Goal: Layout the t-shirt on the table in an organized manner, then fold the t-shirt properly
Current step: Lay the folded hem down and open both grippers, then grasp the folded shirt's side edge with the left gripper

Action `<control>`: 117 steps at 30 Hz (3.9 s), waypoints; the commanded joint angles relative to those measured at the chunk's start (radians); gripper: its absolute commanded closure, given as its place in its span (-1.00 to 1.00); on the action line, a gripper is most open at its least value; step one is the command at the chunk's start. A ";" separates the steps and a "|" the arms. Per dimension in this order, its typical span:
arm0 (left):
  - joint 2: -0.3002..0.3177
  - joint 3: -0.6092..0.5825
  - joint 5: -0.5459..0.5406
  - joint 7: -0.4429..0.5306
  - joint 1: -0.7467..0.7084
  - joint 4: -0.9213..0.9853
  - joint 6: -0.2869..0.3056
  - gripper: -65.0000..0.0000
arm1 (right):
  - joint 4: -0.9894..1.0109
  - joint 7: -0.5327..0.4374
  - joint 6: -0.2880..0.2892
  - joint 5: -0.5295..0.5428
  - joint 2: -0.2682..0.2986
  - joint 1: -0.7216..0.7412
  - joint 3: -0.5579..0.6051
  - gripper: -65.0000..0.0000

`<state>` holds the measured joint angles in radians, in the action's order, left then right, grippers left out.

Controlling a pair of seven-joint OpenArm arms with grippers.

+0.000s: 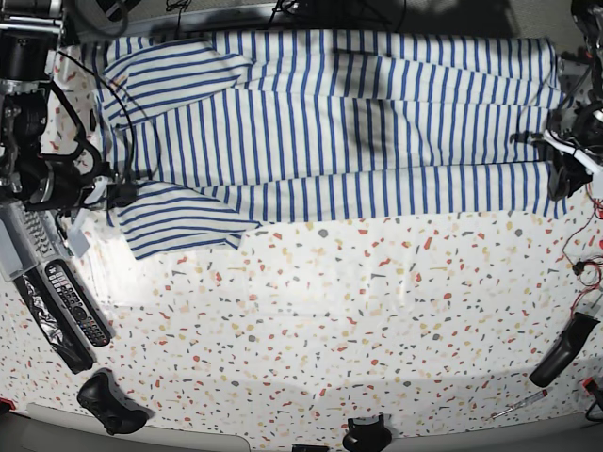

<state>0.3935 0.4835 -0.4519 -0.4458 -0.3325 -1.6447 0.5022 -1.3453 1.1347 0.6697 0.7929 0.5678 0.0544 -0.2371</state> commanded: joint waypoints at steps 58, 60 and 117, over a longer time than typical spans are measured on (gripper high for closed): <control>0.023 0.040 0.065 -0.142 -0.053 -0.019 0.003 0.12 | -0.365 -0.124 0.028 0.112 -0.039 -0.393 -0.414 0.22; 0.023 0.040 0.056 -0.141 -0.060 -0.019 0.003 0.12 | -0.365 -0.121 0.028 0.112 -0.039 -0.379 -0.413 0.22; -0.025 0.122 -0.461 -0.307 -0.093 0.264 0.196 0.22 | -0.365 -0.074 0.028 0.232 -0.039 -0.370 -0.413 0.22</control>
<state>0.3546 0.6014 -0.9192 -0.7513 -0.4210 -1.3678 0.6930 -1.6962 1.0748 0.6926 1.0031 0.5098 -0.3237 -0.6415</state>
